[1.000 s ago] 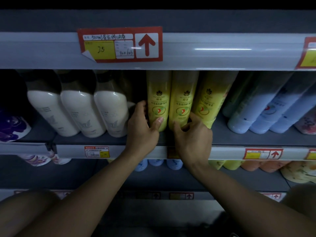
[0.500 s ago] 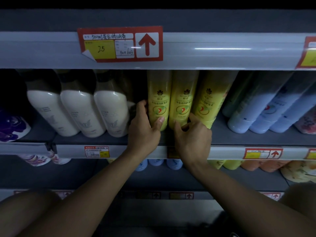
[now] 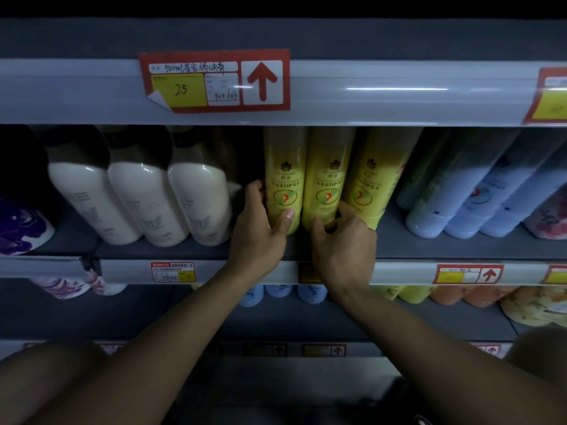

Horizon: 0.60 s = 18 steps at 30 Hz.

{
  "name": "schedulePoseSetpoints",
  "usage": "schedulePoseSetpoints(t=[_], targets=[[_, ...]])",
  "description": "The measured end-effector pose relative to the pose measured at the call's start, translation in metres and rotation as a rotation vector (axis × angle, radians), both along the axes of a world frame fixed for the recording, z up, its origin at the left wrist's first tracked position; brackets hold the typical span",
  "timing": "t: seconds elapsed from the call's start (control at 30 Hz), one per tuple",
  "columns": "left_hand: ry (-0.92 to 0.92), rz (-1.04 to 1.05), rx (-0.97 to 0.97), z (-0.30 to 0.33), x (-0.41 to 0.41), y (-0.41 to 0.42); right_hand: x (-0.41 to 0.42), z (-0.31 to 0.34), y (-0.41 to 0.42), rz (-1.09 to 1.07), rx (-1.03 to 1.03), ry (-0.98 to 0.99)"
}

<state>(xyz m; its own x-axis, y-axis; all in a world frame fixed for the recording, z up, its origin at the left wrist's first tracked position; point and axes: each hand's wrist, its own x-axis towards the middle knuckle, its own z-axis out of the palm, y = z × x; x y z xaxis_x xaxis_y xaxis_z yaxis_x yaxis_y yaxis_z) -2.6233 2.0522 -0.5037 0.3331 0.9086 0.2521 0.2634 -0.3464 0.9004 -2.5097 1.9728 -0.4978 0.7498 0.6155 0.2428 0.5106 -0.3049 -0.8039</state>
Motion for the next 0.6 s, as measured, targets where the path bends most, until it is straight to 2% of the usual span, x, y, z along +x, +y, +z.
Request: schedulePoseSetpoints(t=[0.6], targets=[[0.053,-0.002,0.027,0.0021,0.0002,-0.0008,-0.0044,0.0008,0.0008,-0.047,-0.025,-0.007]])
